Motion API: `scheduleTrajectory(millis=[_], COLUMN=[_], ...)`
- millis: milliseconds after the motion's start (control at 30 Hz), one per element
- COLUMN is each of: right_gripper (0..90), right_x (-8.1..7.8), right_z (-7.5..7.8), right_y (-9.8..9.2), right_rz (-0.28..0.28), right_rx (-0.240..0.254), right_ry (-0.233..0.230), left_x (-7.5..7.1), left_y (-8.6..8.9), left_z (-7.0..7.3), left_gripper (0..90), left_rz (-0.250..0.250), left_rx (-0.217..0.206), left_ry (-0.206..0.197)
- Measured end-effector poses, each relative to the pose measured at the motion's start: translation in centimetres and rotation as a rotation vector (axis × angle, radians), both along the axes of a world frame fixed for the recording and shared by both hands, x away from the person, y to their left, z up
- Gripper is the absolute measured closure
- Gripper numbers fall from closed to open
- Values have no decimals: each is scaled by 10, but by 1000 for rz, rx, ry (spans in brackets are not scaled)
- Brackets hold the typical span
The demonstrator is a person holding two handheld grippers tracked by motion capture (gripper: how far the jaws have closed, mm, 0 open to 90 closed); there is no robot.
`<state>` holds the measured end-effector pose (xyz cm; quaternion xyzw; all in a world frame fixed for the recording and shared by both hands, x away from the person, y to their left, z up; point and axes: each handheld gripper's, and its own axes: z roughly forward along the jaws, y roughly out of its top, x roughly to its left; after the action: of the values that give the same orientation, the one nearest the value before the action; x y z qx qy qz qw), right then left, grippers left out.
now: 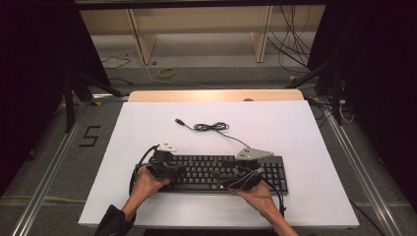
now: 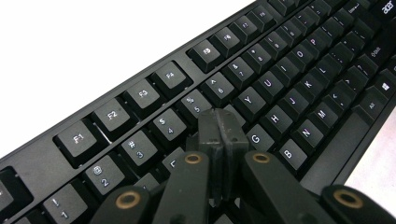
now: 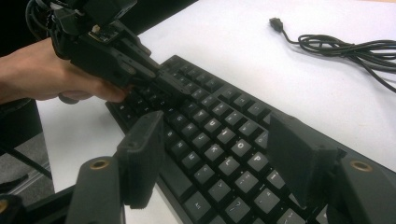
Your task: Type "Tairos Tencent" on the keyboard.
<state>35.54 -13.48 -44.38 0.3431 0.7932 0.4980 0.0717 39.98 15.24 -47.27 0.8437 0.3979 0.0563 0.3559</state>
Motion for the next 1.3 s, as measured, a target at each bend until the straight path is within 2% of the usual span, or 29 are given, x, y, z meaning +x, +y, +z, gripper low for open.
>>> scheduleTrajectory(millis=[100, 167, 300, 800, 1100, 1300], right_gripper=[377, 377, 377, 379, 388, 424], right_x=[0, 0, 1, 4, 8, 13], right_z=[0, 0, 0, -2, -2, -4], right_y=[0, 0, -1, 1, 5, 7], right_rz=[-1, -2, -3, -8, -13, -25], right_rx=[-1, 0, 1, -9, -25, -43], right_ry=[1, 0, 1, 10, 18, 29], left_x=[-1, -1, -1, -4, -9, -15], left_y=[0, 1, 2, 8, 13, 18], left_z=[2, 3, 6, 15, 19, 22], left_gripper=[890, 883, 812, 521, 402, 350], left_rz=[1, 2, 3, 18, 25, 33], left_rx=[1, -17, -30, -128, -170, -221], left_ry=[-6, -12, -12, -12, -45, -73])
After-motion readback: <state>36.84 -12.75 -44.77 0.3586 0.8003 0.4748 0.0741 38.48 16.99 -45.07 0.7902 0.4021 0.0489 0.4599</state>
